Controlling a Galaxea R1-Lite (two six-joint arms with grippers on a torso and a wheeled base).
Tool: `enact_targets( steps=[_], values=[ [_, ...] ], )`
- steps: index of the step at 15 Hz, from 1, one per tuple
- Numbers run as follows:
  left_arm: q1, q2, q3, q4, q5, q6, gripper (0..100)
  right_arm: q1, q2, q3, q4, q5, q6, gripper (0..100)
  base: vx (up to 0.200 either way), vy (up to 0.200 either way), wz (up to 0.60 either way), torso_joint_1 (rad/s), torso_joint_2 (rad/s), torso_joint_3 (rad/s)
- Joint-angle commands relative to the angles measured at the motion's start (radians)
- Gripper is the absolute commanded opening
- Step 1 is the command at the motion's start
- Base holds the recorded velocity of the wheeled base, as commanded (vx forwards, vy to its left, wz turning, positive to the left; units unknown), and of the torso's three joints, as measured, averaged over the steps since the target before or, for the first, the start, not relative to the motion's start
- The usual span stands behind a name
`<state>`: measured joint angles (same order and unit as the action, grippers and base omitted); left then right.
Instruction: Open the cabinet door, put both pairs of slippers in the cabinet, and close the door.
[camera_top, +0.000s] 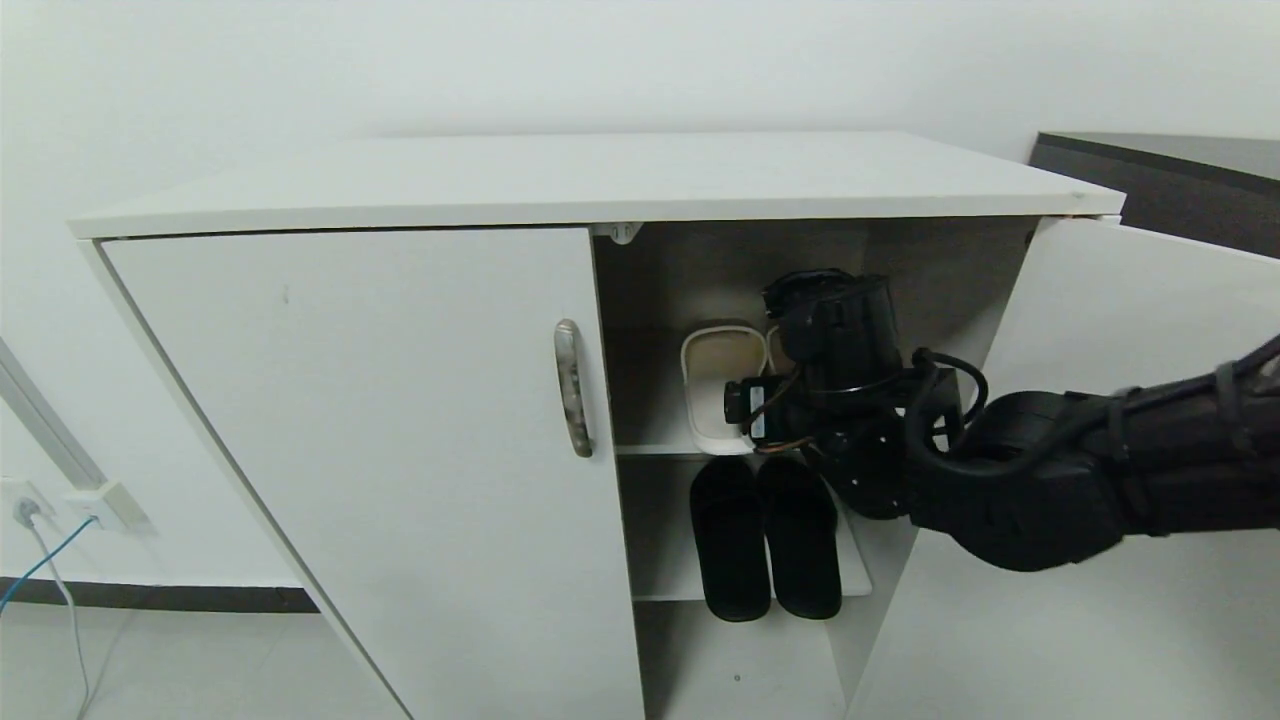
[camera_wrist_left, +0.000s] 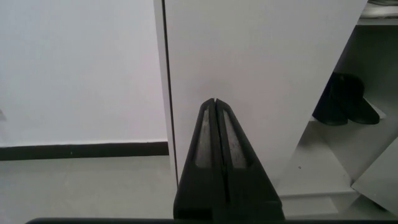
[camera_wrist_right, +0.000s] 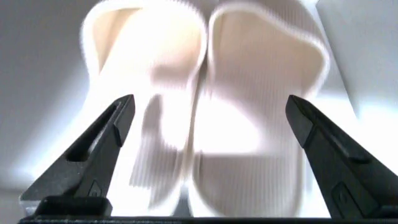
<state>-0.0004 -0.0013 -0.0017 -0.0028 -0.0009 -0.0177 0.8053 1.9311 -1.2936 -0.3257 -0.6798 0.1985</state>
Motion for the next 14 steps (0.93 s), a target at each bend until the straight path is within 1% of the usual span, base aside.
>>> enact_targets(
  steps=[1, 3, 5, 6, 7, 13, 14],
  values=[
    [0.000, 0.001, 0.000, 0.000, -0.001, 0.001, 0, 0.066, -0.135, 0.148, -0.058, 0.000, 0.001, 100, 0.000, 0.000, 0.00, 0.000, 0.00, 0.000],
    [0.000, 0.001, 0.000, 0.000, -0.001, 0.001, 0, 0.103, -0.182, 0.263, -0.134, 0.006, -0.002, 100, -0.200, 0.000, 0.00, 0.005, 0.00, 0.002],
    [0.000, 0.001, 0.000, 0.000, -0.001, 0.002, 0, 0.124, -0.196, 0.318, -0.199, 0.006, -0.007, 100, -0.200, 0.000, 0.00, 0.010, 0.00, 0.002],
    [0.000, 0.001, 0.000, 0.000, -0.001, 0.001, 0, 0.130, -0.198, 0.324, -0.207, 0.006, -0.010, 100, -0.200, 0.000, 0.00, 0.007, 0.00, -0.002],
    [0.000, 0.001, 0.000, 0.000, -0.001, 0.001, 0, 0.133, -0.196, 0.323, -0.208, 0.008, -0.010, 0, -0.200, 0.000, 0.00, 0.002, 0.01, 0.002],
    [0.000, 0.001, 0.000, 0.000, -0.001, 0.001, 0, 0.127, -0.190, 0.339, -0.210, 0.066, -0.002, 0, -0.200, 0.000, 0.00, -0.001, 0.00, 0.002],
    [0.000, 0.001, 0.000, 0.000, -0.001, 0.001, 0, 0.115, -0.190, 0.366, -0.220, 0.101, -0.004, 0, -0.200, 0.000, 0.00, -0.002, 0.00, 0.002]
  ],
)
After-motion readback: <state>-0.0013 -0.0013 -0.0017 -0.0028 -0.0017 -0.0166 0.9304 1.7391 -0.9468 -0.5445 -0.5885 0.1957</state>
